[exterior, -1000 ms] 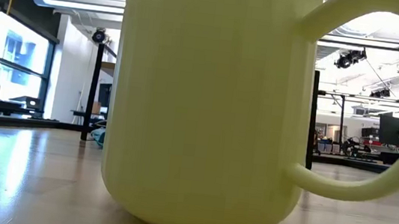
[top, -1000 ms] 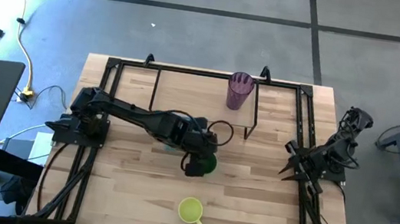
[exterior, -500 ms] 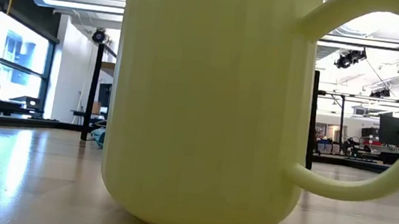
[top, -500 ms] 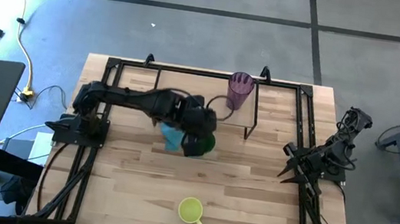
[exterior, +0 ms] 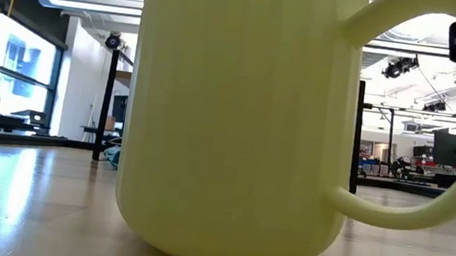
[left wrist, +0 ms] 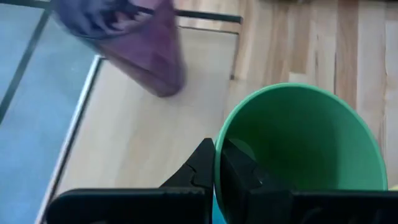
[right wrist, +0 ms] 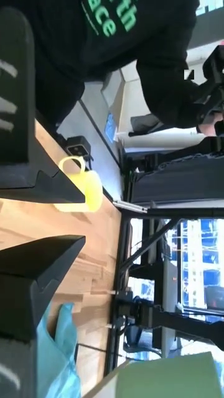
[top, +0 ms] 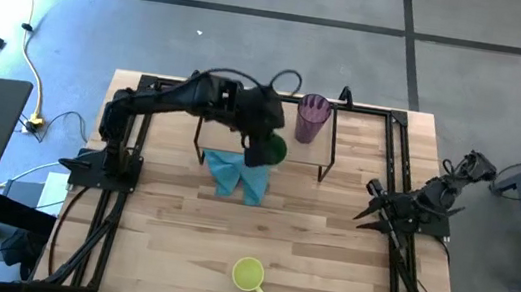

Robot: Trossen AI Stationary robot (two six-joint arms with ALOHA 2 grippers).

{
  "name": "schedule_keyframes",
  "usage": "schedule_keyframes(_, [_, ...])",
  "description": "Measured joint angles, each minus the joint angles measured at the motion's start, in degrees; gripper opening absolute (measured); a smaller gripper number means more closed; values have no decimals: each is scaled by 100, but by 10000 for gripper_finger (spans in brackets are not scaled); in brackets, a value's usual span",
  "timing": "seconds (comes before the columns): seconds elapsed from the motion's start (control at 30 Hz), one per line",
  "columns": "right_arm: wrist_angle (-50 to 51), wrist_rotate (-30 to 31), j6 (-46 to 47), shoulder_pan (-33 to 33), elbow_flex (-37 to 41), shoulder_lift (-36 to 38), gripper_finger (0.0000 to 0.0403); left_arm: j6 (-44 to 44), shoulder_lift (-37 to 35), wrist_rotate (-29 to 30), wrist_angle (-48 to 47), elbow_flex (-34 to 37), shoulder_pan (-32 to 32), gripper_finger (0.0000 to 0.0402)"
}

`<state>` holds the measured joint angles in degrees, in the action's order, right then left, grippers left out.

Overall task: Stack small to large cups/mugs on shelf
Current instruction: Put the green cup on the shelf

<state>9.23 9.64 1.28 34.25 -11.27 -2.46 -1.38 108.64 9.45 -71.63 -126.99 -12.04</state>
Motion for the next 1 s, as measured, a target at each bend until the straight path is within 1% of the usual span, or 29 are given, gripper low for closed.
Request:
schedule_keyframes(0.1, [0, -348, 2, -381, 0, 0, 83, 8, -6, -36, -63, -108, -229, 0])
schedule_keyframes(0.27, [-2, -786, -7, -936, 0, 0, 83, 51, 4, -281, -102, -104, -613, 0])
schedule_keyframes(0.47, [0, -1278, 40, -1438, 0, -26, 83, 108, 4, -583, -93, -104, -1096, 0])
schedule_keyframes(0.7, [-74, -1324, 31, -1769, 0, -225, 83, 113, 4, -795, -107, -101, -1538, 0])
schedule_keyframes(1.0, [-445, -1502, 26, -1926, 0, -644, 83, 113, 4, -896, -132, -88, -1815, 0])
